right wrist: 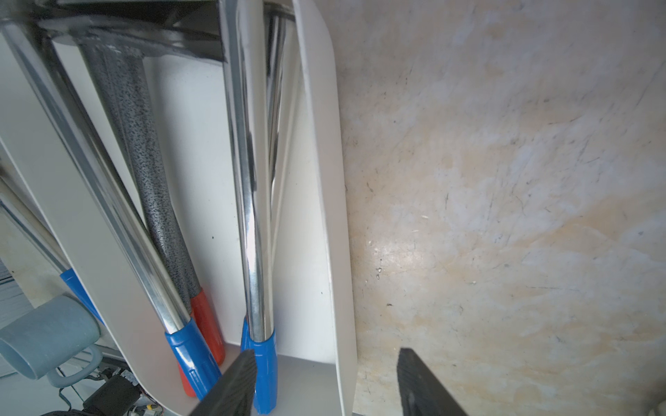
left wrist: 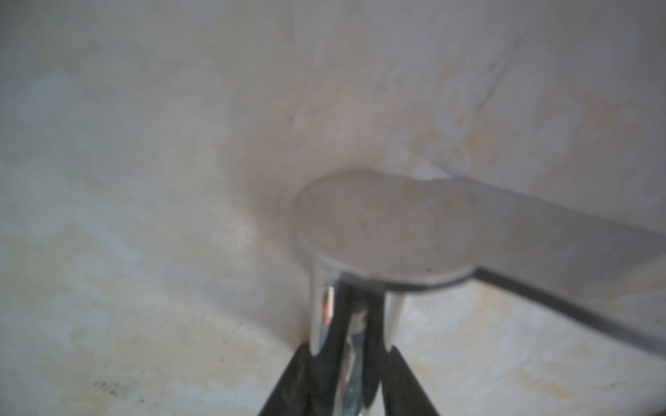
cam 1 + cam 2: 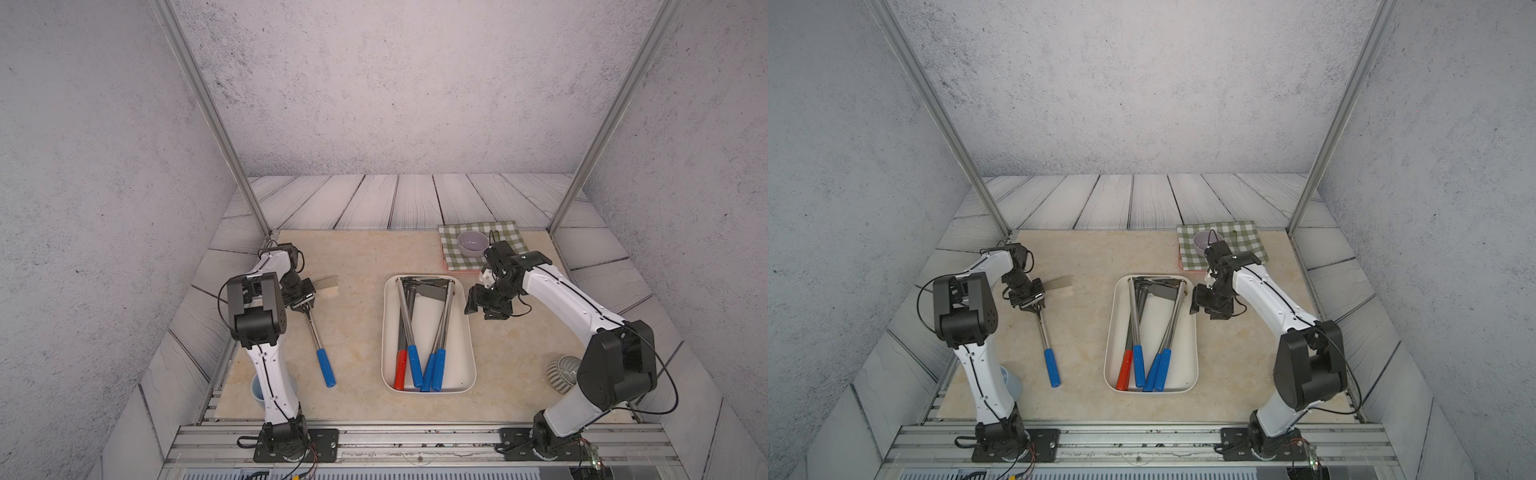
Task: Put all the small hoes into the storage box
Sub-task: Pick up the hoe from the center of the board.
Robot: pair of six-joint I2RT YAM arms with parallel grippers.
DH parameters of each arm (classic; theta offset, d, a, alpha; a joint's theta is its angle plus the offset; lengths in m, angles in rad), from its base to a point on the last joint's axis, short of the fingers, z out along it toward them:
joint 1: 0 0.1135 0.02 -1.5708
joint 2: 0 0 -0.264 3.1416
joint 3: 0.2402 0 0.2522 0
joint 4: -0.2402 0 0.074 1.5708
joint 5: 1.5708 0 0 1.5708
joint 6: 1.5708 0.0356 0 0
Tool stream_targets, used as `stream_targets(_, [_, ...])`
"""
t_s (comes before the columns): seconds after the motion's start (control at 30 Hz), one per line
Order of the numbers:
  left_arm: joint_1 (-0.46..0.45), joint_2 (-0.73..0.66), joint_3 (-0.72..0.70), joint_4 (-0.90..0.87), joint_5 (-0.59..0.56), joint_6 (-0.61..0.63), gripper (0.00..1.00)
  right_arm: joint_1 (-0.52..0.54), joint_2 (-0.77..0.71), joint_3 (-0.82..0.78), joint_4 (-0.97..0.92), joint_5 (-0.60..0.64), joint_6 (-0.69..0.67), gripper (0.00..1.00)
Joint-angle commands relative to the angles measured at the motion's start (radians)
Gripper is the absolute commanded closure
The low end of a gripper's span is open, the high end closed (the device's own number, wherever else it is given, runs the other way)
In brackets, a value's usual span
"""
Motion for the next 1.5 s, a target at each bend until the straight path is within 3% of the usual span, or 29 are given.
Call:
stream_targets(0.0, [-0.013,0.005,-0.022,0.003,0.034,0.005,0.71,0.004,0.001,0.008,-0.021,-0.007,-0.012,0.35])
stream_targets(0.5, [-0.038,-0.189,-0.07,-0.021,0.113,-0.003,1.0,0.003,-0.058,-0.008,-0.014,-0.031,0.002,0.36])
stream_targets(0.83, [-0.044,-0.35,-0.041,-0.142,0.182,-0.013,1.0,0.004,-0.096,-0.018,-0.011,-0.061,0.01,0.36])
stream_targets(1.03, [-0.058,-0.392,0.049,-0.293,0.198,-0.006,1.0,0.01,-0.123,-0.04,0.029,-0.133,0.006,0.36])
stream_targets(1.17, [-0.106,-0.42,0.12,-0.364,0.217,-0.028,1.0,0.047,-0.137,-0.037,0.072,-0.176,0.002,0.36])
stream_targets(1.47, [-0.346,-0.414,0.181,-0.292,0.293,-0.184,1.0,0.224,-0.086,0.046,0.118,-0.195,-0.004,0.36])
